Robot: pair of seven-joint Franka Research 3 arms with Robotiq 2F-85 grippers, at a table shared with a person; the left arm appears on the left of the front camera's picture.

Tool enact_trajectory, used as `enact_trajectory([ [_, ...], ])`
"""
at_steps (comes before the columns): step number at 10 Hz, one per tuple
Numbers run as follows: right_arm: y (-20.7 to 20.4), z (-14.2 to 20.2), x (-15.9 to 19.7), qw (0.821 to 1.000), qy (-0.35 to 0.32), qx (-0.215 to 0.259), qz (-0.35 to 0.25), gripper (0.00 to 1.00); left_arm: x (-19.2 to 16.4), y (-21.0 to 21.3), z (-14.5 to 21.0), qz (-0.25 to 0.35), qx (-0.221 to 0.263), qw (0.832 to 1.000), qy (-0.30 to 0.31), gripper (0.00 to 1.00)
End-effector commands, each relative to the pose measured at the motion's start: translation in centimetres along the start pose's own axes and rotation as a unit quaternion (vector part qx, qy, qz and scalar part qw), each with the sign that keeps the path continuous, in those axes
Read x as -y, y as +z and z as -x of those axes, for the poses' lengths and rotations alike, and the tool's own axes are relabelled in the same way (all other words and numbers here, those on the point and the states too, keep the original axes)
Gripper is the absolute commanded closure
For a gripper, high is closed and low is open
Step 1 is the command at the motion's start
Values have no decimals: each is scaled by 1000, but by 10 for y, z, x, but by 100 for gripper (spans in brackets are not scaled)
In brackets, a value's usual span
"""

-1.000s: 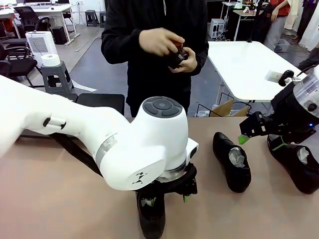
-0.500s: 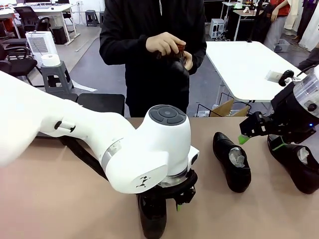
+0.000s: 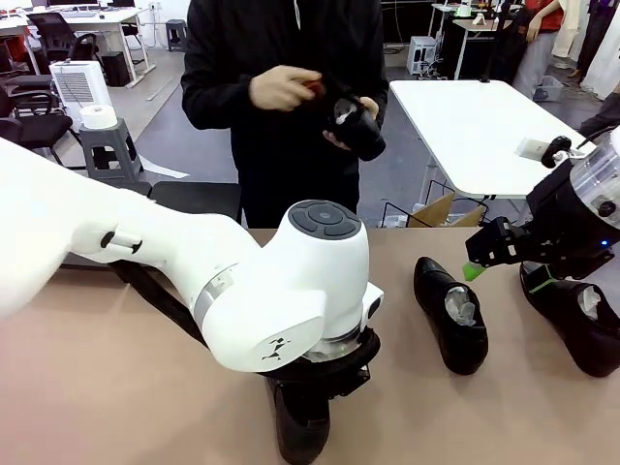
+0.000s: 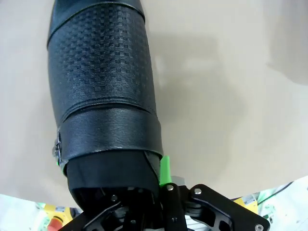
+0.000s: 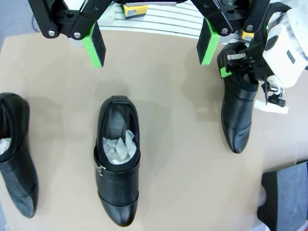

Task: Organize the shoes by placing them on the stand.
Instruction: Place the Shoe from the middle of the table onto the Shoes Stand.

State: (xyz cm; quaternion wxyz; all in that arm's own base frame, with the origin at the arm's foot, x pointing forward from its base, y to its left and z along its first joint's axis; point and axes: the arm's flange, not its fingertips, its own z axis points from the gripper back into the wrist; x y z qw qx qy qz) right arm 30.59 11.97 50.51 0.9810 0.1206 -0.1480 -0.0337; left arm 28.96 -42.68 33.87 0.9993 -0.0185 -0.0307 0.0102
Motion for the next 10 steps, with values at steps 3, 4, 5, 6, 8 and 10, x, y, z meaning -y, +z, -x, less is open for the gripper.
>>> enact_trajectory([
  [3, 0, -2, 0, 1000, 4, -2, -10, 0, -10, 16, 2, 15, -16, 1000, -21, 100],
  [4, 0, -2, 0, 1000, 4, -2, -10, 0, -22, 39, 5, 34, 4, 999, -24, 100],
  [5, 0, -2, 0, 1000, 4, -2, -10, 0, -42, 68, 9, 43, 25, 998, -25, 100],
  [6, 0, -2, 0, 1000, 4, -2, -10, 0, -66, 97, 10, 51, 54, 997, -20, 100],
  [8, 0, -2, 0, 1000, 4, -2, -10, 0, -118, 148, 4, 60, 122, 989, -61, 100],
  [10, 0, -2, 0, 1000, 4, -2, -10, 0, -167, 185, -20, 24, 190, 981, -43, 100],
])
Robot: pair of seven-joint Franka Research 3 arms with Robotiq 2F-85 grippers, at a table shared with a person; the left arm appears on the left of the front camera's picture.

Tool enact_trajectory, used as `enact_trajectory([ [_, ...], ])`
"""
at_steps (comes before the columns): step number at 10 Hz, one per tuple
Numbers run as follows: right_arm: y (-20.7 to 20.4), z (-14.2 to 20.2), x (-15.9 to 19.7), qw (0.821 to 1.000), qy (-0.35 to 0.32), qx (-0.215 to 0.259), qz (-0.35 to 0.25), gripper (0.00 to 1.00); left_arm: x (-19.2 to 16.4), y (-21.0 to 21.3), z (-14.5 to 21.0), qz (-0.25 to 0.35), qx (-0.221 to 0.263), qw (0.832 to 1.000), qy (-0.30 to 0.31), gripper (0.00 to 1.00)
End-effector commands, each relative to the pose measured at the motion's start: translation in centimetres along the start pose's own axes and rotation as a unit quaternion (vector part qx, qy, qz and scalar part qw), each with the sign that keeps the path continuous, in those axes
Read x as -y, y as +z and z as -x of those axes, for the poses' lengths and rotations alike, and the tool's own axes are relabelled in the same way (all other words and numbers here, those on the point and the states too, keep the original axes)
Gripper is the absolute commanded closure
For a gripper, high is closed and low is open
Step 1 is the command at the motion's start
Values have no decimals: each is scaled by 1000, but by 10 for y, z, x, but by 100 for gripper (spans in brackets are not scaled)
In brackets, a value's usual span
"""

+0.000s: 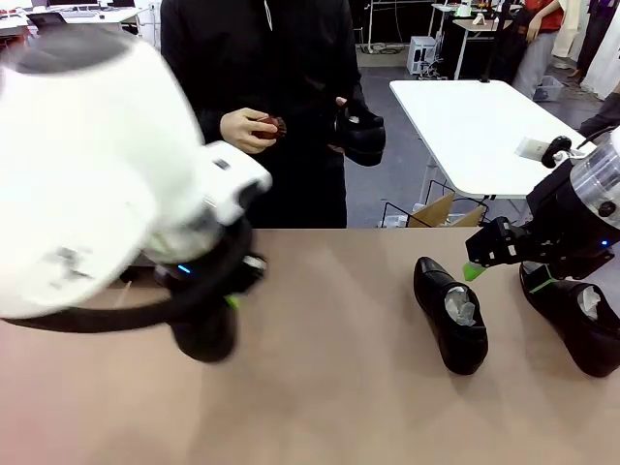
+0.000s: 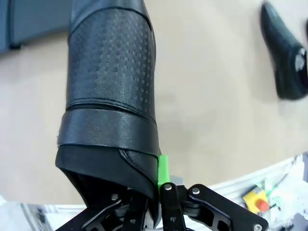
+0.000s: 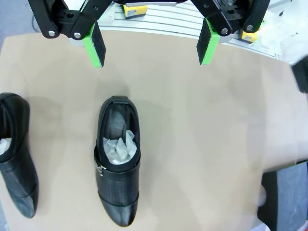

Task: Organize the shoes by placing them on the stand.
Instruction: Place the Shoe from the middle of the table onto the Shoes Stand.

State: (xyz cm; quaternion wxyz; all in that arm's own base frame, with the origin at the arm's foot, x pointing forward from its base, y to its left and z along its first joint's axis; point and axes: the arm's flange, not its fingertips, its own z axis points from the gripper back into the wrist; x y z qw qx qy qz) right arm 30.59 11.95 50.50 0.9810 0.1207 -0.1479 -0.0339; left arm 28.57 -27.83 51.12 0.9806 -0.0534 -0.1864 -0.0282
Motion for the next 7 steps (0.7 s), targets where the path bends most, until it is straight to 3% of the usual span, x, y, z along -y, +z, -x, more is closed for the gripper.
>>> enact_trajectory([
  [1, 0, -2, 0, 1000, 4, -2, -10, 0, -48, 11, -29, -36, 49, 998, -27, 100],
  [2, 0, -2, 0, 1000, 4, -2, -10, 0, -71, 6, -52, -37, 67, 996, -34, 100],
  [3, 0, -2, 0, 1000, 4, -2, -10, 0, -82, 4, -61, -43, 58, 997, 27, 100],
  [4, 0, -2, 0, 1000, 4, -2, -10, 0, -62, 21, -35, -35, 48, 998, -19, 100],
  [5, 0, -2, 0, 1000, 4, -2, -10, 0, -62, 21, -35, -35, 48, 998, -19, 100],
  [6, 0, -2, 0, 1000, 4, -2, -10, 0, -90, 12, -54, -48, 52, 997, 0, 100],
  [7, 0, 0, 0, 1000, 0, 0, 0, 0, -100, 6, -63, -81, 68, 994, -34, 100],
])
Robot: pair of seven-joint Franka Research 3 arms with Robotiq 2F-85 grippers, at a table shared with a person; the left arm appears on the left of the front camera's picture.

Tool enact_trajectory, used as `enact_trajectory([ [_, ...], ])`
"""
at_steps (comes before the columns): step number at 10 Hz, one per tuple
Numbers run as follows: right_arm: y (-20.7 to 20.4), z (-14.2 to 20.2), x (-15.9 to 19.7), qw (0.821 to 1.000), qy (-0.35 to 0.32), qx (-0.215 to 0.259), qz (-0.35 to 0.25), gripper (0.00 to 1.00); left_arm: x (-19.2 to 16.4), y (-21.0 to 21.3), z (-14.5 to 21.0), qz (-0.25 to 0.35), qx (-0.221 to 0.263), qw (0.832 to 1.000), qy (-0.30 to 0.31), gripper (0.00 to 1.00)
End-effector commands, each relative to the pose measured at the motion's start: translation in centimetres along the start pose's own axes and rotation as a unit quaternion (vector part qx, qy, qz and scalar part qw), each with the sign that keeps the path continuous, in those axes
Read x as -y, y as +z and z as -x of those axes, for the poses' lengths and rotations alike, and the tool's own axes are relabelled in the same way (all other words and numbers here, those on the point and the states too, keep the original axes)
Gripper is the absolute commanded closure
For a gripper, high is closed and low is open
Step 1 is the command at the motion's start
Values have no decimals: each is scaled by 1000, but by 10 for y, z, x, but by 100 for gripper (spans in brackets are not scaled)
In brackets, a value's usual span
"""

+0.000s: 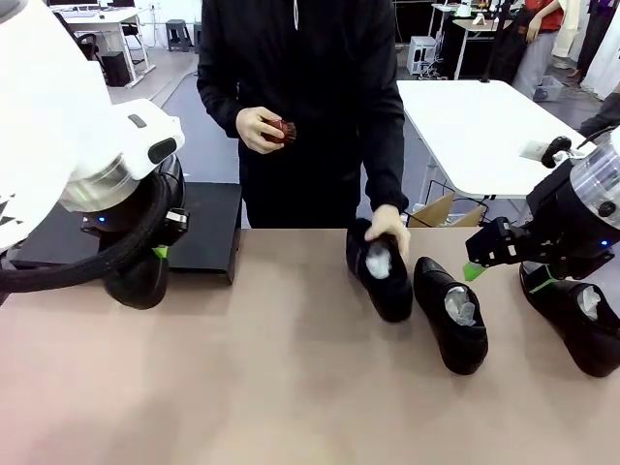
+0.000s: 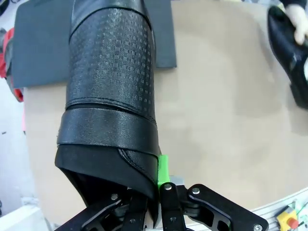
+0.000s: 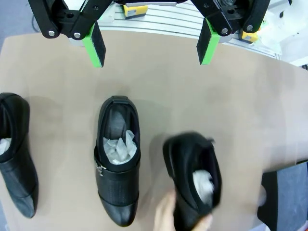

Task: Organize the shoes by placing them on the stand.
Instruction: Place the Shoe from the middle of the table onto the Shoes Stand.

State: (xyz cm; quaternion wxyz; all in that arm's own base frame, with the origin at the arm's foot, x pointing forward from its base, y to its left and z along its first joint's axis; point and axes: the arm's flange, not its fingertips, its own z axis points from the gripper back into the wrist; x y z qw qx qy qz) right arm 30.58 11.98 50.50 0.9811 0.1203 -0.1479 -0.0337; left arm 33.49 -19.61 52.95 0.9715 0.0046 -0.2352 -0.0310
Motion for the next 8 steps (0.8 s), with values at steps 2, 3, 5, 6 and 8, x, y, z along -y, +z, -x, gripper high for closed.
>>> enact_trajectory([
  [2, 19, -11, 45, 1000, -7, -3, 3, 0, -49, -11, -50, -62, 92, 993, -40, 100],
  [3, 22, -11, 75, 1000, -7, -31, 0, 0, -64, -20, -74, -47, 82, 994, -46, 100],
  [5, 25, -10, 122, 997, -69, -34, 4, 0, -73, -37, -102, -35, 78, 995, -49, 100],
  [6, 26, -8, 136, 996, -87, -34, 5, 0, -72, -52, -110, -22, 61, 997, -44, 100],
  [8, 27, -13, 128, 996, -82, -33, 0, 0, -61, -83, -117, -9, 48, 998, -39, 100],
])
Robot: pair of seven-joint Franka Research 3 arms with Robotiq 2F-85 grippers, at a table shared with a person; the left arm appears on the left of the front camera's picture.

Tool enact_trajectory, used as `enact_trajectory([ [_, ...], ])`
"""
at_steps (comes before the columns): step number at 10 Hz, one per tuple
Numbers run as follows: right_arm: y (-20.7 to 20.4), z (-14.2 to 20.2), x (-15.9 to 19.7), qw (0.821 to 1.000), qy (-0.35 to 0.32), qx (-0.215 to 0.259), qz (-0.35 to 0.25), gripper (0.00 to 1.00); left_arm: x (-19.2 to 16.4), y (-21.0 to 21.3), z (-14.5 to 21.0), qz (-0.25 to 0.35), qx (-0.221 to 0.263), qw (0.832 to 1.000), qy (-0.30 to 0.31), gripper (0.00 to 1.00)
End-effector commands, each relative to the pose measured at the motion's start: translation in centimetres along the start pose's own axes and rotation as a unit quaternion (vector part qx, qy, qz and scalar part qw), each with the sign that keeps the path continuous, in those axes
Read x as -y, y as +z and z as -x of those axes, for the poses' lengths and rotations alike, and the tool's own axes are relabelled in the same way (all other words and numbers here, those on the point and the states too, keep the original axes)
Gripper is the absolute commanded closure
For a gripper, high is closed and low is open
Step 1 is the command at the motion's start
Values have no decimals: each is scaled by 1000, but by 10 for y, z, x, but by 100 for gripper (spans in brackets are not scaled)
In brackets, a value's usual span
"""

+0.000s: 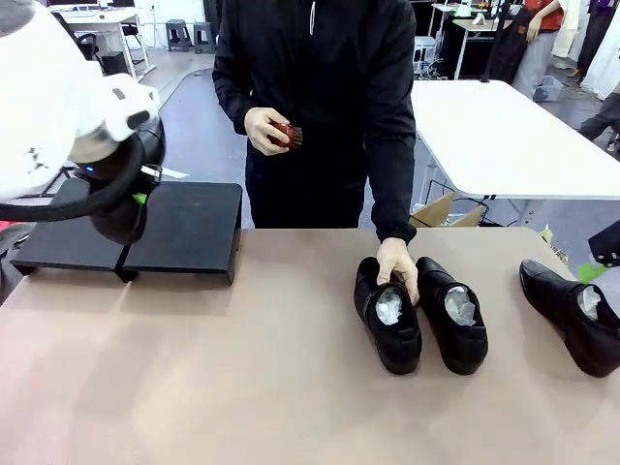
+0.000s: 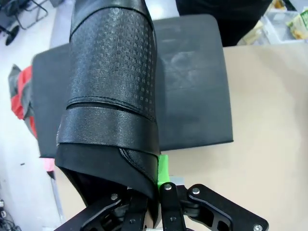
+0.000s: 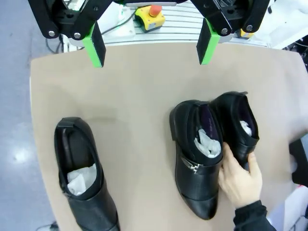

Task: Organize the shoes by placing them on the stand.
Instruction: Place the Shoe from the middle of the table onto the Shoes Stand.

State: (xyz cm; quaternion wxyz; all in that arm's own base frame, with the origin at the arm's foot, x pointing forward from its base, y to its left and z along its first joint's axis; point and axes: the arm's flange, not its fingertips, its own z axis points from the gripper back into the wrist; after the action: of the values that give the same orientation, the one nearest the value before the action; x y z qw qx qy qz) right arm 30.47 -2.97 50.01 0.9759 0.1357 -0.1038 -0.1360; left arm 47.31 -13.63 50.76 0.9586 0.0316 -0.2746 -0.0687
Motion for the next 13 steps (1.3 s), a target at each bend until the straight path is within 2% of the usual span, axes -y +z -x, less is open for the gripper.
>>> enact_trajectory([
  [1, -3, 4, -18, 1000, 26, -2, 0, 0, 10, -16, -11, -3, 11, 1000, -8, 100],
  [3, -3, 4, -18, 1000, 26, -2, 0, 0, 14, -41, -14, -3, -3, 1000, 4, 100],
  [5, -3, 4, -18, 1000, 26, -2, 0, 0, 18, -64, -15, -18, 4, 1000, -10, 100],
  [10, -3, 4, -18, 1000, 26, -2, 0, 0, 21, -95, -26, -65, 7, 998, -12, 100],
  [13, -3, 4, -18, 1000, 26, -2, 0, 0, 19, -108, -24, -66, -3, 998, -12, 100],
])
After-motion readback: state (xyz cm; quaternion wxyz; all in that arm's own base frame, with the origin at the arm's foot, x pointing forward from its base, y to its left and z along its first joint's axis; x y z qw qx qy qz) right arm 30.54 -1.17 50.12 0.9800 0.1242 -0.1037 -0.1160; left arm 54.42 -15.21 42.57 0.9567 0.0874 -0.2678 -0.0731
